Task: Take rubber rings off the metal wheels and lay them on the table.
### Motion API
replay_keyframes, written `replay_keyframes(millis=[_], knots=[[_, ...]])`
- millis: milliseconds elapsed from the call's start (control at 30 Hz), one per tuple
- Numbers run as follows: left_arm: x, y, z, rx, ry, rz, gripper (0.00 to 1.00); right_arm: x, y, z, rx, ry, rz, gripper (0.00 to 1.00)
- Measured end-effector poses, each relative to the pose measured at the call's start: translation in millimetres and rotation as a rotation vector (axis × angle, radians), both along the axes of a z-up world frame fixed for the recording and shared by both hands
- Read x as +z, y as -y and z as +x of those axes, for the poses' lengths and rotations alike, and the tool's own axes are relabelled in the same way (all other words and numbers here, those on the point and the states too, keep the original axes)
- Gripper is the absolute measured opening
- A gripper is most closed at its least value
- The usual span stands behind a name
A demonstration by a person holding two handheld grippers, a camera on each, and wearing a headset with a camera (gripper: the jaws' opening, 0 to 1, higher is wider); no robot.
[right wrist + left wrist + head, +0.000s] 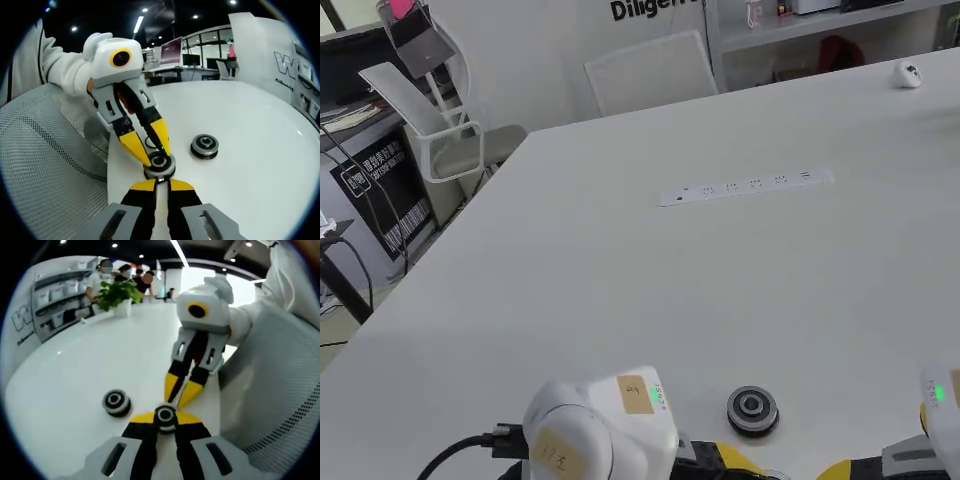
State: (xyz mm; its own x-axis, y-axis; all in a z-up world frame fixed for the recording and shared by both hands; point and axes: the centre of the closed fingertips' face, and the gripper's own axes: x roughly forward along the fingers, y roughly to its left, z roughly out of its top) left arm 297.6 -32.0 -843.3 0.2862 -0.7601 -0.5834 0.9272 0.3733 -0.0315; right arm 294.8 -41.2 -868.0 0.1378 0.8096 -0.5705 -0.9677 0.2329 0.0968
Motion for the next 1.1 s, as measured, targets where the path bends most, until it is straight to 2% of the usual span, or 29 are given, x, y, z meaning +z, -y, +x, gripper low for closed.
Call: replay_keyframes(millis=[133,200,300,433,467,500,533,633,700,733,800,867,967,1067,1100], knots=[[-0.3,0.4,0.1,0.001,-0.006,-0.003,0.14,-0.4,-0.1,-0.2,0.003,0.003,-0.002,0.0],[-0.7,0.5,-0.3,-0.001,-0.005,-0.002,0.14,-0.6,-0.2,0.7,-0.005,-0.009,0.001,0.0],[-1.1,0.2,0.1,0.002,-0.006,-0.005,0.14,-0.5,-0.4,1.3,-0.026,-0.051,0.022,0.0],[-2.1,0.6,1.0,0.003,-0.005,-0.007,0.14,-0.4,-1.3,1.9,-0.038,-0.06,0.019,0.0],[-2.5,0.8,1.4,0.003,-0.006,-0.006,0.14,-0.6,-1.1,3.1,-0.051,-0.07,0.021,0.0],[-2.3,0.4,1.3,0.001,-0.003,-0.004,0.14,-0.6,-1.3,3.7,-0.085,-0.099,0.036,0.0],[-2.7,0.7,1.8,0.001,-0.003,-0.004,0.14,-0.1,-1.0,4.7,-0.123,-0.152,0.062,0.0],[-2.7,0.6,1.7,0.0,-0.002,-0.003,0.14,-1.5,-0.1,3.7,-0.097,-0.11,0.064,0.0],[-3.0,0.6,1.9,-0.002,-0.001,-0.004,0.14,-1.4,-0.8,4.6,-0.108,-0.119,0.059,0.0],[-3.5,0.7,2.2,-0.003,0.0,-0.003,0.14,-2.0,-0.6,5.5,-0.151,-0.17,0.062,0.0],[-3.8,0.7,2.1,-0.005,0.001,-0.003,0.14,-1.3,-0.8,6.8,-0.182,-0.219,0.082,0.0],[-4.0,0.6,2.3,-0.01,0.004,-0.001,0.13,-0.9,0.0,8.3,-0.242,-0.305,0.122,0.0],[-4.6,0.7,2.5,-0.014,0.007,0.003,0.13,3.3,3.1,10.4,-0.316,-0.435,0.21,0.0],[-5.1,0.8,2.7,-0.017,0.009,0.005,0.13,10.9,4.4,15.4,-0.363,-0.501,0.301,0.0],[-5.3,0.7,2.8,-0.017,0.009,0.005,0.13,13.4,3.9,6.6,-0.338,-0.576,0.319,0.0]])
